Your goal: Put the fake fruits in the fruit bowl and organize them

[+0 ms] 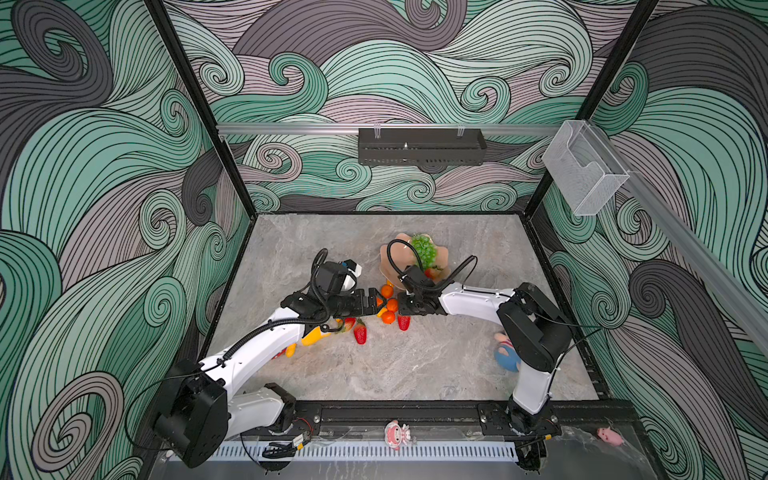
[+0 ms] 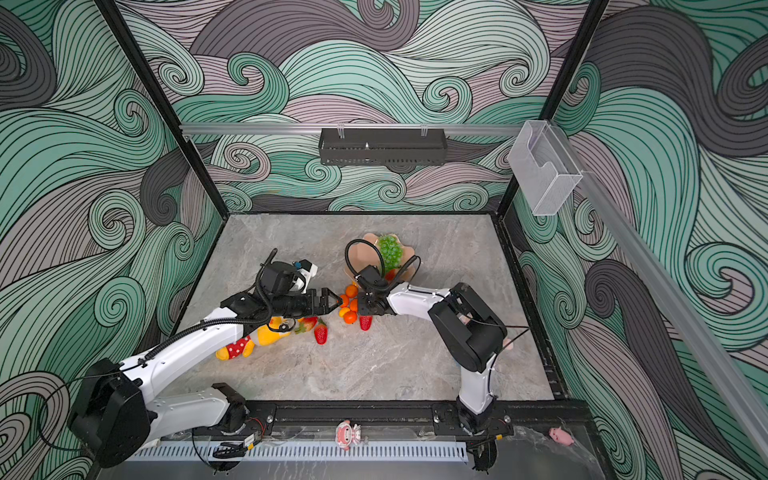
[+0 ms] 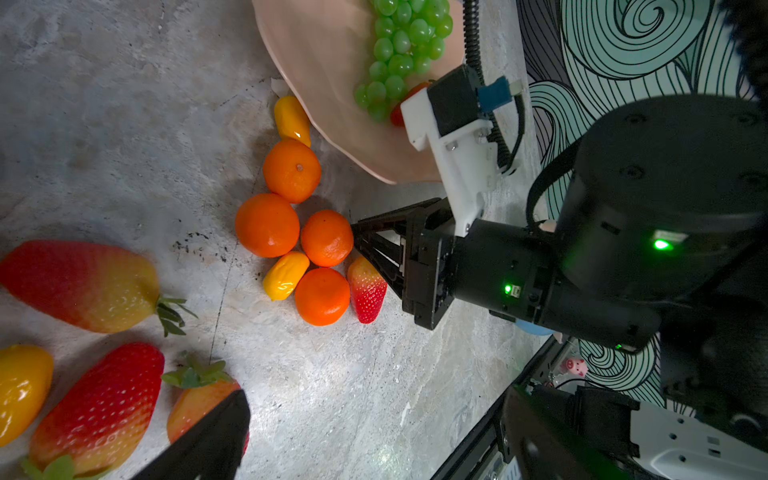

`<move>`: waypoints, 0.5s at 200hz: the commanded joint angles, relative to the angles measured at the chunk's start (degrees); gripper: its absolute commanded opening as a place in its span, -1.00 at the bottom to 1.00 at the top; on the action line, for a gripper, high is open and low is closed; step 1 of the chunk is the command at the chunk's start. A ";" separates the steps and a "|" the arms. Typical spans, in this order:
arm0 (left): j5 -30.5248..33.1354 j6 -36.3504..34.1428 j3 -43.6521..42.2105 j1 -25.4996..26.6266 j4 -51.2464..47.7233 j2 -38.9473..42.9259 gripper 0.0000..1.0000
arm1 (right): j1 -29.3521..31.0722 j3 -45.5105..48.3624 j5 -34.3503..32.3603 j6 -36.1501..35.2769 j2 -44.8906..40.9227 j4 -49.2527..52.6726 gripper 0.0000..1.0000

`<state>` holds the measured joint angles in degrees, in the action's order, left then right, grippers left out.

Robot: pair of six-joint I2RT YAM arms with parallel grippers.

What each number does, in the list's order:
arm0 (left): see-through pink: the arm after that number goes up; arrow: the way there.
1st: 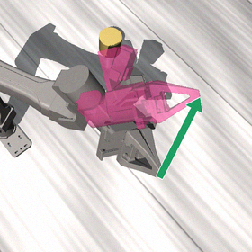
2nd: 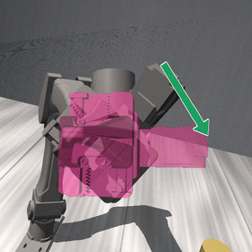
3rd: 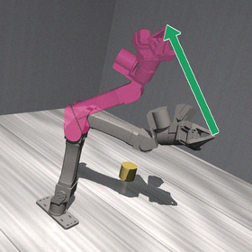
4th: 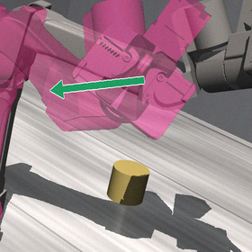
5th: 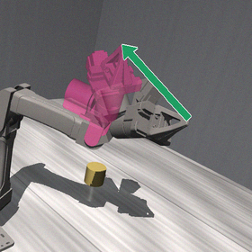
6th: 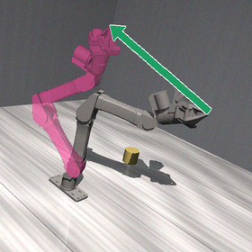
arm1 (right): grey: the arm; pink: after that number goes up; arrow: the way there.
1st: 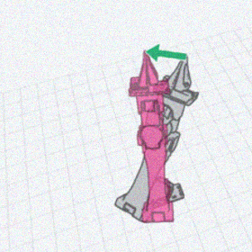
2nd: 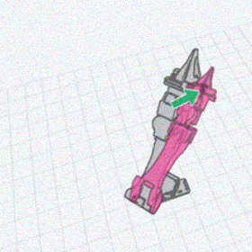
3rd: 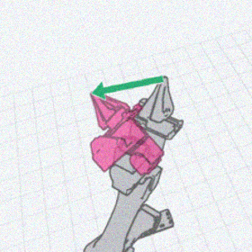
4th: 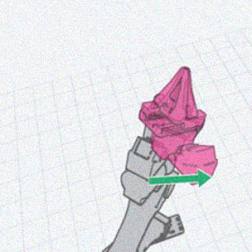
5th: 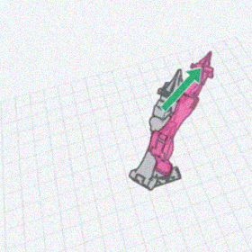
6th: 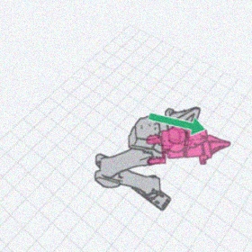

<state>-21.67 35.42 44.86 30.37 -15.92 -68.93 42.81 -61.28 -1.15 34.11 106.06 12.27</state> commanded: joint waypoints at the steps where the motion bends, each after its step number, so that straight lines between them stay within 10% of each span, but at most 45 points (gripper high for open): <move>1: 0.05 -0.88 1.46 -0.40 -1.63 -0.16 0.97 | 0.27 -0.58 0.09 -0.04 -0.03 1.02 -0.74; 100: 3.54 -5.71 3.33 2.42 -4.06 2.31 0.97 | 0.40 8.05 -0.15 -1.73 -12.78 0.41 -0.98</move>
<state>-20.86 32.86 44.91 30.94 -17.30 -68.16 42.89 -55.70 -1.08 33.82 97.86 12.25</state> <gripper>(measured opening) 0.986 0.029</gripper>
